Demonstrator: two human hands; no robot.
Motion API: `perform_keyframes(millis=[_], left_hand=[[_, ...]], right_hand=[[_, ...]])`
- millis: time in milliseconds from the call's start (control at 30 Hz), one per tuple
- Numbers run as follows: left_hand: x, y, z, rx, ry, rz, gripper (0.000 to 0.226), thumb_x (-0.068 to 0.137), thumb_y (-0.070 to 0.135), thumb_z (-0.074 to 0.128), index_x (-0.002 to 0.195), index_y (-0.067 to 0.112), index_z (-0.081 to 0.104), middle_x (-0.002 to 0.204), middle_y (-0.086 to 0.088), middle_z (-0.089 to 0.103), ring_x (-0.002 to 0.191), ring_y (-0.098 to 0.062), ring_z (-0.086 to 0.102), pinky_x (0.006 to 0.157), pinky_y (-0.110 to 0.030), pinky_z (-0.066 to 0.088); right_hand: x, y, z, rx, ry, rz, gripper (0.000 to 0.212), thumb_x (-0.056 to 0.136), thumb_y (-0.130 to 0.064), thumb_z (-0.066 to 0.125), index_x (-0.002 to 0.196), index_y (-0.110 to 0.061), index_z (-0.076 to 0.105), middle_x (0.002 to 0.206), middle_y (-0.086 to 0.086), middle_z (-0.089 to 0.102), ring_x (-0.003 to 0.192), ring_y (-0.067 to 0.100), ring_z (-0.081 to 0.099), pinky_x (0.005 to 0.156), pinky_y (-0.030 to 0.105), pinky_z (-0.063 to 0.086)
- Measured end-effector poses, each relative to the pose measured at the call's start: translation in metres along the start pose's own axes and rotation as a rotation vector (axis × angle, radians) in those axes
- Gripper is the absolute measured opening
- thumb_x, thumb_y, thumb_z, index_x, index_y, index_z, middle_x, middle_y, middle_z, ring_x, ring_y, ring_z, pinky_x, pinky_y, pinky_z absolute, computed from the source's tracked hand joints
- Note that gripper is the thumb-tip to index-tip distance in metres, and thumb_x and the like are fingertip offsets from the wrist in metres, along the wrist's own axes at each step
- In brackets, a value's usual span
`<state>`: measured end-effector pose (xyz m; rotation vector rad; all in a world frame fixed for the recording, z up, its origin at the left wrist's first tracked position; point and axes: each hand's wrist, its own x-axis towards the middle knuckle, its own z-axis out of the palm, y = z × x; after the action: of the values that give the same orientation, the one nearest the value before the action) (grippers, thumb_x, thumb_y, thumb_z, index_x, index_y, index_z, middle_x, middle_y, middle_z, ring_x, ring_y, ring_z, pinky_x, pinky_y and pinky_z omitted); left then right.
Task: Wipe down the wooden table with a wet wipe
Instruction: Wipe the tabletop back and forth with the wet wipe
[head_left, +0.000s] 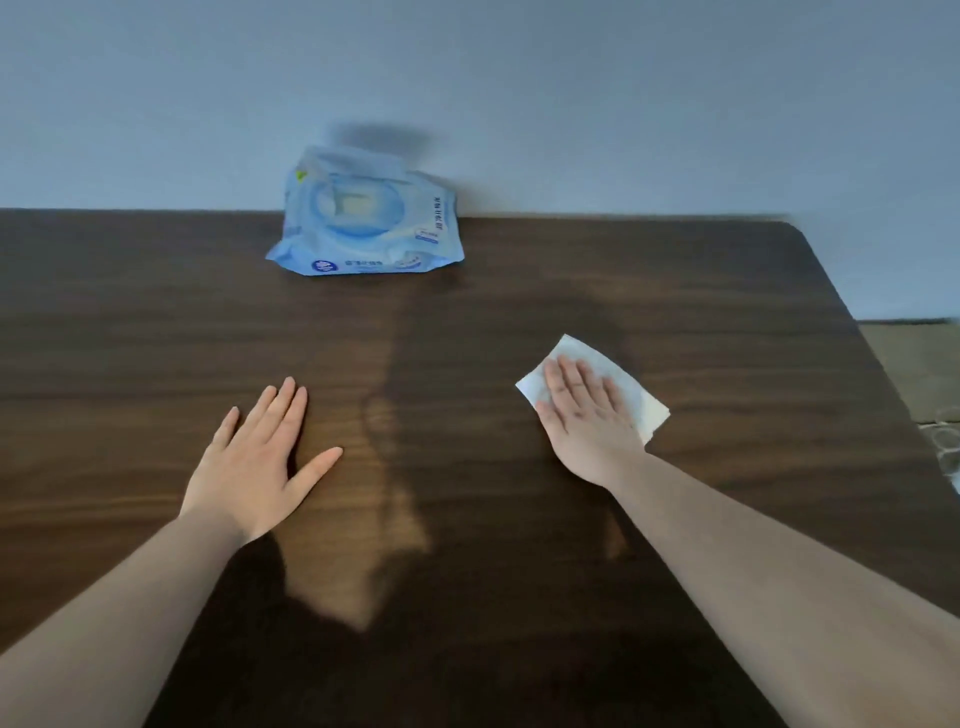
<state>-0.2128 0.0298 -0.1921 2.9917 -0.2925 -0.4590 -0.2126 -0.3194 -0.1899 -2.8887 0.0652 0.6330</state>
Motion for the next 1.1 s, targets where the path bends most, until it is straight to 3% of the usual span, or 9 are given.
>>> perform_keyframes(millis=[233, 400, 633, 1100], left_hand=[[-0.077, -0.110, 0.007, -0.024, 0.052, -0.380, 0.114, 0.066, 0.087, -0.001, 0.149, 0.008, 0.001, 0.159, -0.005, -0.003, 0.145, -0.017, -0.004, 0.118, -0.041, 0.004], [-0.117, -0.176, 0.007, -0.048, 0.025, -0.561, 0.116, 0.066, 0.090, 0.009, 0.149, 0.009, -0.004, 0.159, -0.006, -0.007, 0.146, -0.018, -0.007, 0.118, -0.042, 0.004], [-0.128, -0.195, 0.017, -0.066, 0.084, -0.573, 0.116, 0.063, 0.092, 0.000, 0.149, 0.014, -0.006, 0.159, 0.000, -0.009, 0.145, -0.013, -0.009, 0.118, -0.042, 0.001], [-0.129, -0.201, 0.019, -0.191, 0.125, -0.563, 0.110, 0.064, 0.091, 0.007, 0.147, 0.024, -0.015, 0.156, 0.006, -0.019, 0.142, -0.011, -0.019, 0.118, -0.044, -0.007]], right_hand=[[0.022, -0.171, 0.025, -0.151, -0.094, -0.439, 0.055, 0.100, -0.045, 0.005, 0.147, -0.028, -0.016, 0.158, -0.008, -0.020, 0.144, 0.012, -0.021, 0.111, 0.033, -0.020], [0.031, -0.276, 0.047, -0.206, -0.103, -0.621, 0.056, 0.100, -0.046, 0.006, 0.149, -0.027, -0.012, 0.159, -0.009, -0.015, 0.145, 0.012, -0.017, 0.114, 0.036, -0.017], [0.044, -0.394, 0.069, -0.237, -0.118, -0.827, 0.056, 0.100, -0.045, 0.008, 0.150, -0.027, -0.008, 0.160, -0.008, -0.011, 0.146, 0.013, -0.014, 0.117, 0.038, -0.014], [0.078, -0.550, 0.088, -0.309, -0.071, -1.019, 0.055, 0.101, -0.043, 0.011, 0.151, -0.025, -0.003, 0.161, -0.005, -0.007, 0.147, 0.016, -0.009, 0.118, 0.041, -0.007]])
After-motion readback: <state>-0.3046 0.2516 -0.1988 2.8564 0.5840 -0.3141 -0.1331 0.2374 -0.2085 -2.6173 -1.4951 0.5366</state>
